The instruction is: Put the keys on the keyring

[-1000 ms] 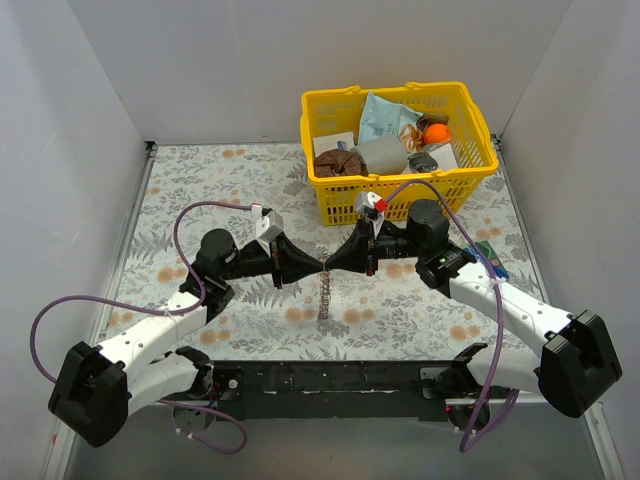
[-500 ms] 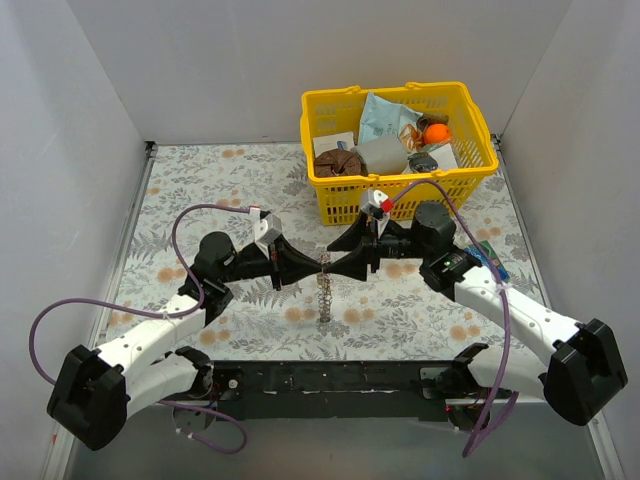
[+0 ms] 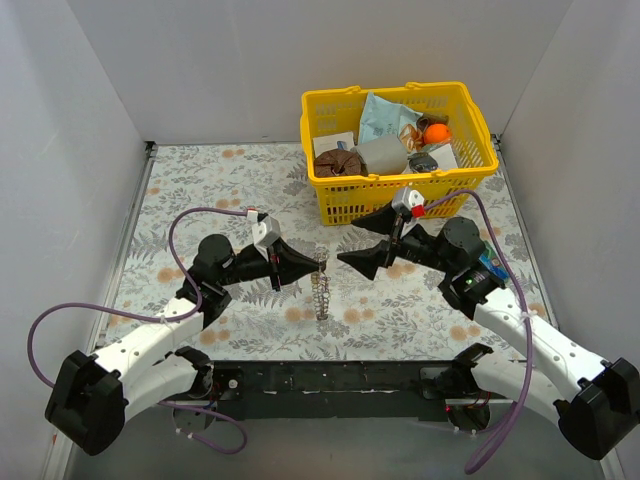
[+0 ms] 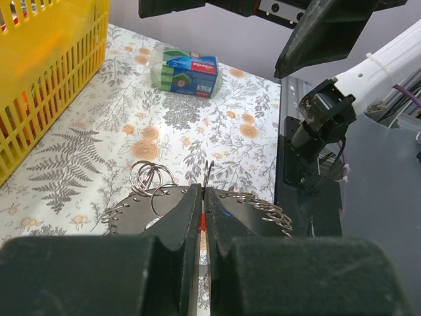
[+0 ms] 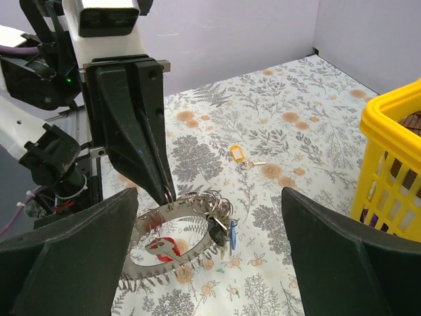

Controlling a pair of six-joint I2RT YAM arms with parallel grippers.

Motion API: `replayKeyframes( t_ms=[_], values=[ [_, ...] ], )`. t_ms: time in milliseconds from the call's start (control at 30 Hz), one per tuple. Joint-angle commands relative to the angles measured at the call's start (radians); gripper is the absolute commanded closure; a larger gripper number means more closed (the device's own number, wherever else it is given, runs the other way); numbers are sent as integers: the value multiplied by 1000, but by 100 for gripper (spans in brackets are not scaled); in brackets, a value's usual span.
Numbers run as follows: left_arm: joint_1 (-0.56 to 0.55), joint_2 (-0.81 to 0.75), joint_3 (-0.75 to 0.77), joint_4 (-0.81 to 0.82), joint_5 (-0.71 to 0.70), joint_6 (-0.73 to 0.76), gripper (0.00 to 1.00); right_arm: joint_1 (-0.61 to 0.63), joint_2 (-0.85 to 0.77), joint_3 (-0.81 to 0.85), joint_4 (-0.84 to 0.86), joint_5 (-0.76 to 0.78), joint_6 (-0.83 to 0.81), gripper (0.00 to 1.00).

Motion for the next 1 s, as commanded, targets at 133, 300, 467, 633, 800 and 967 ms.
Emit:
replayKeyframes(
  t_ms=[133, 300, 467, 633, 800, 967],
  values=[
    [-2, -42, 120, -158, -103, 146, 100, -12, 12, -7, 14, 29, -9, 3],
    [-2, -63, 196, -302, -149, 215, 100, -16, 47, 0, 9, 0, -10, 3],
    [-1, -89, 284, -471, -236, 365, 100, -15, 102, 9, -6, -51, -33, 4],
    [-1, -102, 351, -589, -318, 486, 100, -15, 142, 12, -11, -83, -47, 4],
    [-1, -132, 357, -628, -376, 566, 100, -15, 171, 15, -20, -96, -56, 3],
    [-2, -149, 352, -632, -425, 592, 100, -15, 219, 27, -48, -119, -75, 3]
  ],
)
